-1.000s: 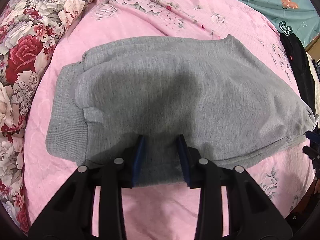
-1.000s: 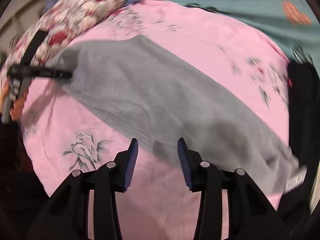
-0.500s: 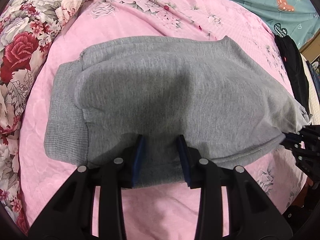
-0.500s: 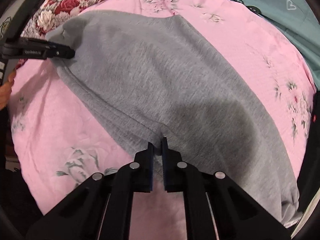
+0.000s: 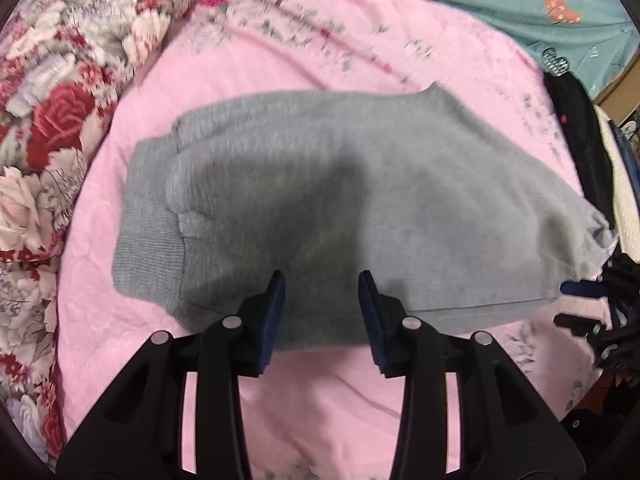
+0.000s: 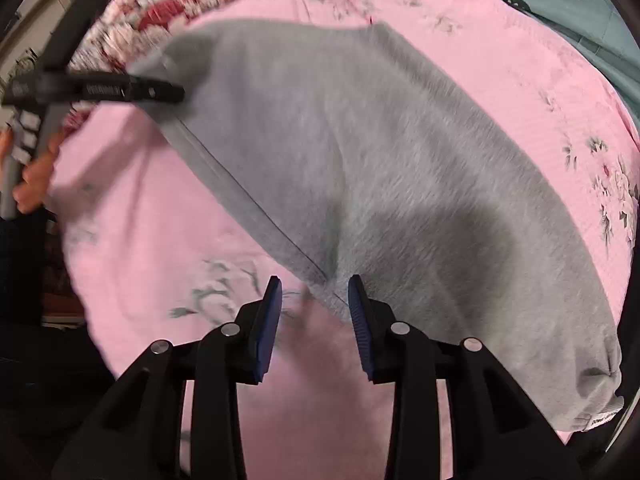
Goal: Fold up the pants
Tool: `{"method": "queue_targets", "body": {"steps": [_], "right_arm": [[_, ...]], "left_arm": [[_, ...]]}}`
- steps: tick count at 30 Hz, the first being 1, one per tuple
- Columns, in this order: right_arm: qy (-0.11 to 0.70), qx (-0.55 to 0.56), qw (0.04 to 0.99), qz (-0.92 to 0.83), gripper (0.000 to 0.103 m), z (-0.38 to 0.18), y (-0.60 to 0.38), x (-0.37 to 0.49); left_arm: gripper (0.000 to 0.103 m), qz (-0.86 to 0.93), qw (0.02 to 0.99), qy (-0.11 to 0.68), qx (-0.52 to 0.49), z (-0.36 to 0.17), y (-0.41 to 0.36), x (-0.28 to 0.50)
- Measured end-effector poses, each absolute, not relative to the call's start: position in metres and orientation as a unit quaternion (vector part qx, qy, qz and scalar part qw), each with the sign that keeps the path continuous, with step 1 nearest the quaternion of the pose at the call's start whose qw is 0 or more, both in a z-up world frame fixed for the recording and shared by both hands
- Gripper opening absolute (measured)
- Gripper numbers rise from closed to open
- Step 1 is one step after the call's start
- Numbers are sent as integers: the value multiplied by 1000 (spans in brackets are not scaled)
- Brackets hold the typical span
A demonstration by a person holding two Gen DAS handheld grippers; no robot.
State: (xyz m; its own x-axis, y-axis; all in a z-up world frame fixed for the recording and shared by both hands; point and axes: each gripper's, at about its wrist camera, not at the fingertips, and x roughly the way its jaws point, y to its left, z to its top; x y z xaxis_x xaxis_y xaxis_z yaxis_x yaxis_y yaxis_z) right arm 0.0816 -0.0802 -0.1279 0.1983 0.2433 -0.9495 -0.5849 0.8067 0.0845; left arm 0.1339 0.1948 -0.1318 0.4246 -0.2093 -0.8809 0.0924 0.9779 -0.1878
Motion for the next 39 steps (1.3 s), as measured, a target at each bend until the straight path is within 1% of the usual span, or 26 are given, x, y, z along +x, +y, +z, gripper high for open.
{"method": "queue_targets", "body": {"steps": [1,2,3,5,8,9,11,12,14,19,20,21,25,27,29,32,33,34,35,36,37,38,39], "right_arm": [[564,-140,764,280,35,-114,-84,85],[548,-132,778,279,37,-96,-89,93],[534,-132,791,269,46,-84,-93,104],[514,-129,811,247,49,-65,-96,138],[532,-106,798,264,49,-70,-85,202],[533,-107,795,271,49,-75,-78,218],[532,-124,787,286,48,-85,-60,244],[537,-129,780,295,45,-93,-47,258],[551,-135,764,306,42,-108,-21,276],[578,-173,736,307,42,-144,8,301],[584,-176,730,308,33,-150,8,302],[586,-179,727,311,7,-156,10,301],[549,-176,767,281,5,-144,10,301],[557,-167,767,272,5,-142,11,311],[575,-174,755,266,5,-157,15,320],[566,-184,753,280,7,-166,16,321],[569,-179,751,283,9,-164,13,323],[574,-174,748,283,14,-162,11,325],[582,-165,746,277,23,-156,5,326],[582,-160,752,266,27,-148,-3,324],[572,-155,765,253,29,-134,-13,320],[564,-147,773,250,36,-121,-23,316],[556,-137,782,247,41,-107,-35,309]], "left_arm": [[51,-100,847,518,-61,-123,190,129],[54,-111,851,510,-66,-116,183,126],[56,-125,851,505,-70,-112,174,124],[55,-159,845,505,-70,-108,146,123],[55,-189,838,507,-69,-115,105,127],[54,-185,838,509,-66,-120,96,129],[42,-175,831,524,-57,-136,78,136],[31,-174,826,533,-54,-142,73,138],[29,-169,816,550,-56,-157,68,144],[31,-182,818,542,-59,-159,70,142],[31,-185,818,541,-61,-159,71,143],[31,-187,818,541,-62,-160,72,143],[31,-188,817,542,-58,-159,73,145],[31,-186,818,543,-49,-160,72,148],[31,-183,817,545,-50,-165,70,149],[32,-187,817,544,-46,-166,72,150],[31,-189,815,545,-48,-164,73,150],[31,-195,812,548,-51,-160,74,150],[31,-200,811,548,-53,-155,77,150],[31,-201,814,543,-55,-147,81,151],[32,-197,822,532,-56,-136,85,151],[32,-193,830,520,-57,-124,89,154],[33,-191,835,512,-59,-116,90,157]]}}
